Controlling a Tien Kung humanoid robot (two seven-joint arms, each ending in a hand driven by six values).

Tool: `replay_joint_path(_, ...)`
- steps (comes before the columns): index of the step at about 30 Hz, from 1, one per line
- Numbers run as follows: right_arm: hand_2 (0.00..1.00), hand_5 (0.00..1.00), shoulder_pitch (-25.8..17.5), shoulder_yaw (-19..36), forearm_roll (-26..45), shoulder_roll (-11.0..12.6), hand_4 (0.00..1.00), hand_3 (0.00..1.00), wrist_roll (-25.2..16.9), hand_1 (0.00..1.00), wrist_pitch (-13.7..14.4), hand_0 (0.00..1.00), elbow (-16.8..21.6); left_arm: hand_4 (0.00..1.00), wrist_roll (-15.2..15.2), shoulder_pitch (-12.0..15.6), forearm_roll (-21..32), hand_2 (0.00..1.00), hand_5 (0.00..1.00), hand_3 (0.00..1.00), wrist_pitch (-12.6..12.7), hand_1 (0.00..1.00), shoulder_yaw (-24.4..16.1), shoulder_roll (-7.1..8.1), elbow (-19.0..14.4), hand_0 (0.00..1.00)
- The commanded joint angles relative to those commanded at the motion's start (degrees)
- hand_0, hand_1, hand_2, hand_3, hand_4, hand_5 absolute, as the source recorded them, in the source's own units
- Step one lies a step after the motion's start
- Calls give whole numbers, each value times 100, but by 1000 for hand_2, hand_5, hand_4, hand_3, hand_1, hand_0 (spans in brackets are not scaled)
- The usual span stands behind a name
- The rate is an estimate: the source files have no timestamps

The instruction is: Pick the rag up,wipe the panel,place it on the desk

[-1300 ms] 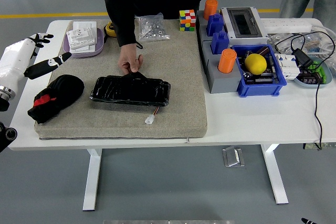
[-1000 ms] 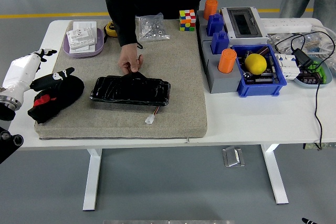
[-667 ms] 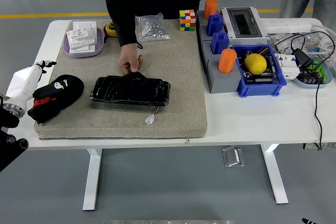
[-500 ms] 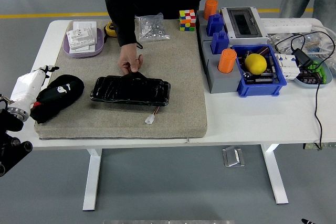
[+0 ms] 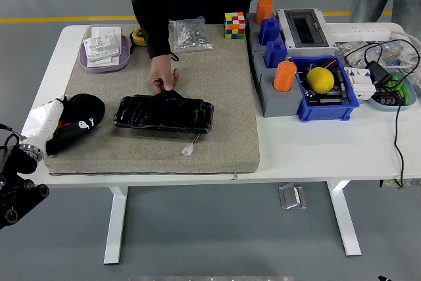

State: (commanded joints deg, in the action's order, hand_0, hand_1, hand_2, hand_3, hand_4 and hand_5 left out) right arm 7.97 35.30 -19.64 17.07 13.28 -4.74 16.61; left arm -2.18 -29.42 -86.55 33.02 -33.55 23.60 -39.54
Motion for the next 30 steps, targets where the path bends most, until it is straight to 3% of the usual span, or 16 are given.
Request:
replay_joint_path(2, 717, 559, 4, -13, 1, 1, 998, 637, 2, 670, 0, 776, 2, 998, 5, -20, 33, 839, 863, 834, 33, 710, 44, -18, 42, 506)
replay_joint_path(3, 717, 560, 6, -15, 0, 3, 998, 637, 1, 671, 2, 776, 4, 998, 31, -20, 30, 839, 693, 837, 41, 630, 40, -25, 42, 473)
replay_joint_path(8, 717, 560, 15, -21, -1, 17, 998, 637, 4, 671, 4, 776, 5, 998, 37, -25, 47, 839, 693, 837, 132, 630, -3, -48, -7, 473)
replay_joint_path(9, 717, 560, 16, -19, -6, 20, 998, 638, 4, 670, 5, 777, 7, 822, 44, -26, 42, 811, 453, 829, 144, 455, -9, -49, -20, 408)
replay_joint_path(14, 717, 560, 19, -9, -1, 16, 998, 638, 5, 670, 1, 777, 1, 822, 1, -26, 105, 811, 453, 829, 221, 455, 42, -67, -39, 408)
replay_joint_path(15, 716, 560, 19, -11, -5, 14, 998, 638, 4, 671, 1, 777, -1, 665, -6, -20, 104, 760, 304, 619, 239, 325, 34, -70, -45, 363)
replay_joint_path(20, 716, 560, 15, 12, -6, 9, 998, 638, 3, 671, -1, 777, 0, 665, 24, -30, 143, 760, 304, 619, 274, 325, 85, -83, -66, 363)
replay_joint_path(21, 716, 560, 16, 10, -12, 9, 998, 638, 6, 671, -1, 776, -3, 575, 26, -30, 139, 718, 235, 671, 281, 250, 87, -84, -71, 330)
replay_joint_path(26, 716, 560, 16, 21, -8, 10, 998, 638, 9, 671, 0, 776, -3, 575, 5, -36, 181, 718, 235, 671, 296, 250, 126, -96, -66, 330)
replay_joint_path(27, 716, 561, 18, 23, -10, 10, 998, 638, 10, 670, -1, 778, -4, 547, 2, -39, 197, 697, 213, 633, 291, 186, 130, -98, -60, 294)
replay_joint_path(30, 716, 561, 17, 42, -15, 5, 998, 638, 10, 670, -2, 778, -5, 547, 19, -47, 207, 697, 213, 633, 287, 186, 137, -101, -42, 294)
